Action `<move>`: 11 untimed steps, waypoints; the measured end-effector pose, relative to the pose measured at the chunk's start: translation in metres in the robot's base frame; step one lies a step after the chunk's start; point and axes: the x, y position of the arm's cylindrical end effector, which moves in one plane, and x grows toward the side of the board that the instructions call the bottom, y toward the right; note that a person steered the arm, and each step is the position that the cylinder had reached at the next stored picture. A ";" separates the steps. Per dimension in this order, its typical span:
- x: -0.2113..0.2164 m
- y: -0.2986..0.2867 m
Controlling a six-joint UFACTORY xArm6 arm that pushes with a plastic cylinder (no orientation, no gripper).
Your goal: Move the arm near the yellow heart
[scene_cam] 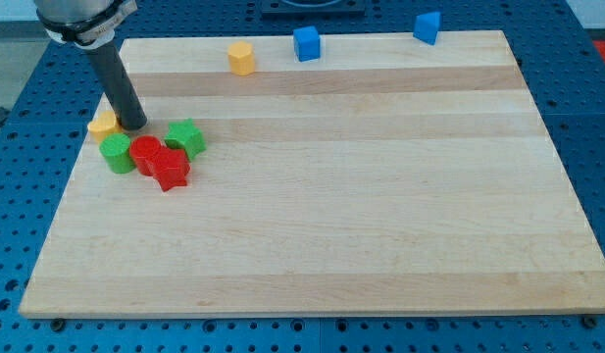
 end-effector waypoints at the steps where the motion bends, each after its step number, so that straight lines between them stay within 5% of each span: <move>1: 0.000 0.000; 3: -0.059 -0.008; 5: -0.060 -0.064; 11: -0.020 -0.065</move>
